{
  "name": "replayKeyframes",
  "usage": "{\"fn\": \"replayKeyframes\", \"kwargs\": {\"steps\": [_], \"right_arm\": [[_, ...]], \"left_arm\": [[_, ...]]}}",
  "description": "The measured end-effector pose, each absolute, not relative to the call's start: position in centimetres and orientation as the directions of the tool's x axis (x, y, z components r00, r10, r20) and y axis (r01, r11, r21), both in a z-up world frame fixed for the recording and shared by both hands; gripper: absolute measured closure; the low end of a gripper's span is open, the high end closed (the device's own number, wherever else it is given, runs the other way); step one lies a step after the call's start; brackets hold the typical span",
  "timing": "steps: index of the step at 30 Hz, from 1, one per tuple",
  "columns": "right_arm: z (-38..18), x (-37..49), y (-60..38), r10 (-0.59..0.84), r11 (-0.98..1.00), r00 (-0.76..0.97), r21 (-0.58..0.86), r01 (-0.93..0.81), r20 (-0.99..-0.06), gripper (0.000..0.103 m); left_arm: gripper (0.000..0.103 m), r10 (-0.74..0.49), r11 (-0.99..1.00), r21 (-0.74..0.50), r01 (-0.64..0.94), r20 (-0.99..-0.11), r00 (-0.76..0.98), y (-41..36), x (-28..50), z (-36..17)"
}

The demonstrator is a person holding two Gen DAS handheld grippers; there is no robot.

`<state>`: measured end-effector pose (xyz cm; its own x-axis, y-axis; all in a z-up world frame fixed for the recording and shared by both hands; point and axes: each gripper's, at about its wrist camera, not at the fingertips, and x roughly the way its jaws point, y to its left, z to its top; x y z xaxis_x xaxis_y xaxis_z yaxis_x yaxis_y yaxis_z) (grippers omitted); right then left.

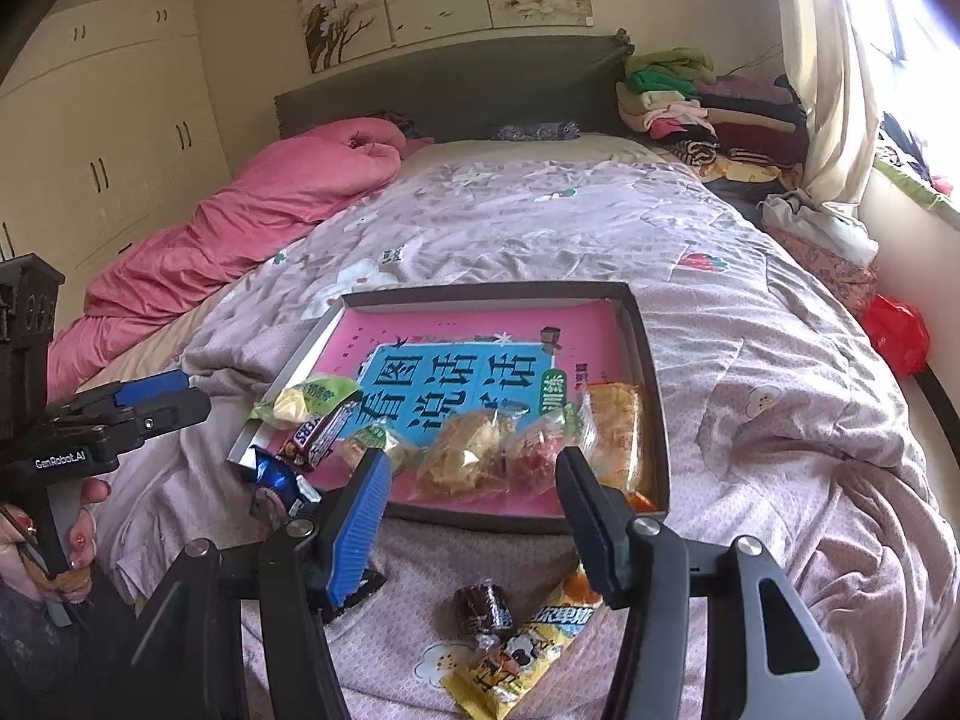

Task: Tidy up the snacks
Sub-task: 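Move the left tool to the blue Oreo bag while the right tool approaches the brown wrapped chocolate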

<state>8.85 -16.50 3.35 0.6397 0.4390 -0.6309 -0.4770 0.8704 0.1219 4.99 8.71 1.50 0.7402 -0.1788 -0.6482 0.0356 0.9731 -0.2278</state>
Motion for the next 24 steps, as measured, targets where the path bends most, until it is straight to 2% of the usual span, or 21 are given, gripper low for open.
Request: {"fn": "replayKeyframes", "kwargs": {"steps": [10, 24], "right_arm": [[2.8, 8.1, -16.2, 0.45, 0.858, 0.616, 0.123, -0.498, -0.647, 0.046], [1.9, 7.2, -15.9, 0.454, 0.848, 0.591, 0.121, -0.516, -0.667, 0.046]], "left_arm": [[0.024, -0.156, 0.984, -0.167, 0.054, -0.694, 0.703, 7.5, 4.4, 0.3], [0.024, -0.16, 0.986, -0.153, 0.069, -0.735, 0.658, 6.6, 4.0, -1.1]]}}
